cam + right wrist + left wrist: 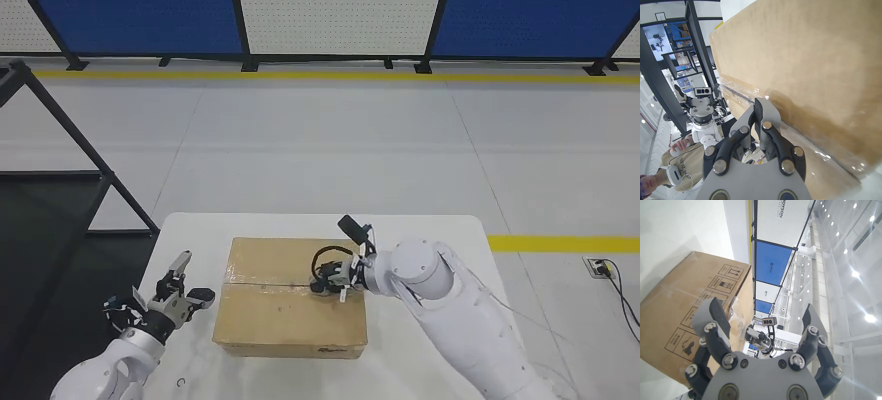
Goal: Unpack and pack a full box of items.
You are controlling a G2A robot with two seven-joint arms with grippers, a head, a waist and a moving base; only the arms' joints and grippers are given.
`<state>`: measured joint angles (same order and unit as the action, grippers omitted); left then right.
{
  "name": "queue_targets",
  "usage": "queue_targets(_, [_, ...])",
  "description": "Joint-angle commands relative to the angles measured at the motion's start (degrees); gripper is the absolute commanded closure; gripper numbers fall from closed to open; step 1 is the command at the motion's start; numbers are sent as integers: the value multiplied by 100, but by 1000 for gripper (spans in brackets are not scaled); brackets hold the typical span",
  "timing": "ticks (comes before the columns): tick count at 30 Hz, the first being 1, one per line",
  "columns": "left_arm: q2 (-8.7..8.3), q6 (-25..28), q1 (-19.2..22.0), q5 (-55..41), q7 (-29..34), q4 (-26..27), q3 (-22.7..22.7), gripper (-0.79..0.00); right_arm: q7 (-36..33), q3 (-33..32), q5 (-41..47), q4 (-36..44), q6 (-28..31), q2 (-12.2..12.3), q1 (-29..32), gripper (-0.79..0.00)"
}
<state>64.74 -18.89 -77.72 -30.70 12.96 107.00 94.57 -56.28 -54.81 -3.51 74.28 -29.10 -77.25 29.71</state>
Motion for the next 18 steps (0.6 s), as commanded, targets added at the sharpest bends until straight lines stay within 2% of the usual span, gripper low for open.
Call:
queue_targets(1, [1,-13,7,12,5,9,-14,-785,-67,-200,-160,202,-54,90,158,0])
queue_targets(9, [10,-71,103,72,7,29,-125,-785,-537,-971,-708,963,-365,437,824,0])
queue_targets(18, [15,-93,107,130,-23,79,-148,-785,-691,-1413,-730,1023,-419,604,1069,0])
